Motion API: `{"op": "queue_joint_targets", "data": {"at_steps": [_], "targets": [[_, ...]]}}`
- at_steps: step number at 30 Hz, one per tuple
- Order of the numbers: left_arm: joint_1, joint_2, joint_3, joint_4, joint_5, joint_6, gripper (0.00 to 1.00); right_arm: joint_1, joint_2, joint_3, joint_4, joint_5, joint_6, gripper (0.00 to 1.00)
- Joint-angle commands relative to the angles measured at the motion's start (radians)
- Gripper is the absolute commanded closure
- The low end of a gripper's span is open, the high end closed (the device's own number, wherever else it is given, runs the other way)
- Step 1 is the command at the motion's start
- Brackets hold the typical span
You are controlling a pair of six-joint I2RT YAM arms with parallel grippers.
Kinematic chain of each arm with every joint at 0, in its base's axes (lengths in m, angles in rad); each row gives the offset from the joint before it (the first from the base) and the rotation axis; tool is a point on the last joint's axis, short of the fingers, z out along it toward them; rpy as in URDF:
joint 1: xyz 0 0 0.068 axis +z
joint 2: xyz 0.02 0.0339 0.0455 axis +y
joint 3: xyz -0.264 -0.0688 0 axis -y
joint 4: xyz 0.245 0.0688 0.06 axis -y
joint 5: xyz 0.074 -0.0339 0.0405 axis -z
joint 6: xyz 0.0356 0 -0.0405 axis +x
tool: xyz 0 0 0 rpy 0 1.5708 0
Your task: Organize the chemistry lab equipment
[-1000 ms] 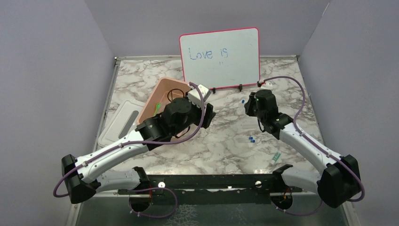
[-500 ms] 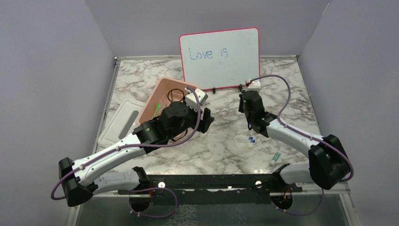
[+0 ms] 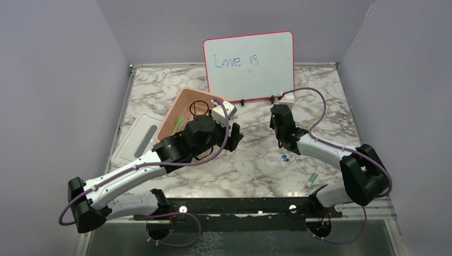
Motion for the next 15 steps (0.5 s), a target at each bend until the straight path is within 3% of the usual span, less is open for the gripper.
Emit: {"op": "queue_joint_targets", "data": {"at_steps": [1, 10, 15], "targets": [[0.004, -0.002, 0.013, 0.017, 0.014, -0.007, 0.33, 0.001, 0.016, 0.003, 0.015, 0.042, 0.035, 0.92], [0.005, -0.003, 0.007, 0.02, 0.009, -0.008, 0.33, 0.001, 0.066, 0.054, -0.1, 0.106, 0.086, 0.93], [0.004, 0.005, 0.005, 0.02, 0.011, -0.011, 0.33, 0.001, 0.092, 0.052, -0.08, 0.065, 0.082, 0.92]]}}
